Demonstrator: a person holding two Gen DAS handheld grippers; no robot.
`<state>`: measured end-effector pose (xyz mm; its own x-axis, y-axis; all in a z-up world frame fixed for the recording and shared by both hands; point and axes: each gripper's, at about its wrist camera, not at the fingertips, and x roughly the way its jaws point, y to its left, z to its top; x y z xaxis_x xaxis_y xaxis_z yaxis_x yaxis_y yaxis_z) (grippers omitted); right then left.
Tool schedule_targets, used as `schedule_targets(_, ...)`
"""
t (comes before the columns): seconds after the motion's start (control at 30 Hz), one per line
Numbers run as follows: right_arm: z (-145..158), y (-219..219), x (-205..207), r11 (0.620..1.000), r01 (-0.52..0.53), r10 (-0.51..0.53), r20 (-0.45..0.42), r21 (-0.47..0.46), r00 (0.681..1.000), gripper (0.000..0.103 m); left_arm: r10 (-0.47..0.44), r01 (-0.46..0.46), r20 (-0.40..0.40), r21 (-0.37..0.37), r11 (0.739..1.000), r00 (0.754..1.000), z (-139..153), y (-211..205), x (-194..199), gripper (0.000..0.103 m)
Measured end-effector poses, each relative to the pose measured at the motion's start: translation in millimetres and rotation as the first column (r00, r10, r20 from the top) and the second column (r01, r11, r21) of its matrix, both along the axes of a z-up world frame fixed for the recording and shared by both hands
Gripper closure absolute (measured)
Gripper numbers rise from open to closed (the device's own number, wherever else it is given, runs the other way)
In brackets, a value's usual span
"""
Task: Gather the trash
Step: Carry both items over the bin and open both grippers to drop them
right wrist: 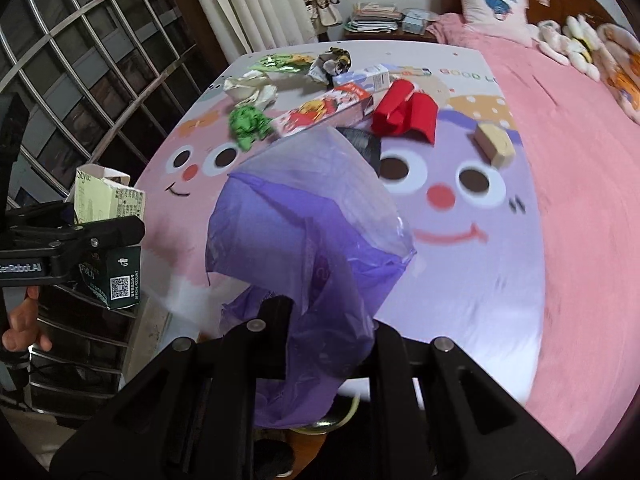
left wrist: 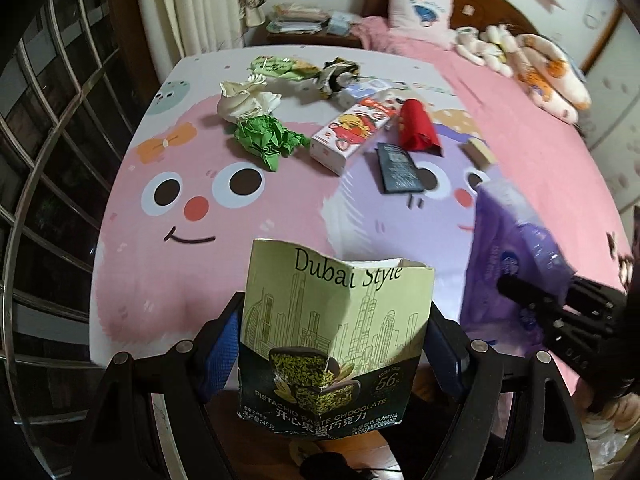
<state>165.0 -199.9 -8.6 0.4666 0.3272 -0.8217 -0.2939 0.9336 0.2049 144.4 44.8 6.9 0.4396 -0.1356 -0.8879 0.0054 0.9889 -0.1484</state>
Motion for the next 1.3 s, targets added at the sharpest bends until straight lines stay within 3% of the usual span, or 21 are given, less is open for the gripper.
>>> schedule_targets(0.27, -15.6, 46.1, -103.7, 0.997, 0.069, -0.069, -0.021, -0.018, 0.997, 0.092, -0.098, 0.099, 0.048, -0.015, 0.995, 0.994, -5.2, 15.3, -87.1, 0.022)
schedule_targets(0.53, -71.0, 67.8, -175.6, 0.992, 0.123, -0.125, -0.132, -0.021, 0.983, 0.092, -0.211, 0.211, -0.026, -0.028, 0.977, 0.977, -52.4, 1.5, -156.1, 0.022)
schedule_targets(0.83, -176.7, 57.8, -207.1, 0.979, 0.204, -0.202, -0.302, -0.026, 0.931, 0.092, -0.25, 0.248, -0.149, -0.031, 0.968, 0.957, -153.4, -25.4, -185.0, 0.022)
schedule_targets(1.03, -269.9, 48.9, -208.6, 0.969, 0.246, -0.239, -0.371, -0.029, 0.898, 0.091, -0.263, 0.258, -0.195, -0.049, 0.965, 0.945, -248.3, -44.8, -183.2, 0.022)
schedule_targets(1.3, -385.5, 41.6, -192.4, 0.967, 0.252, -0.247, -0.415, -0.043, 0.876, 0.091, -0.224, 0.213, -0.263, -0.073, 0.974, 0.938, -368.4, -54.9, -159.9, 0.022)
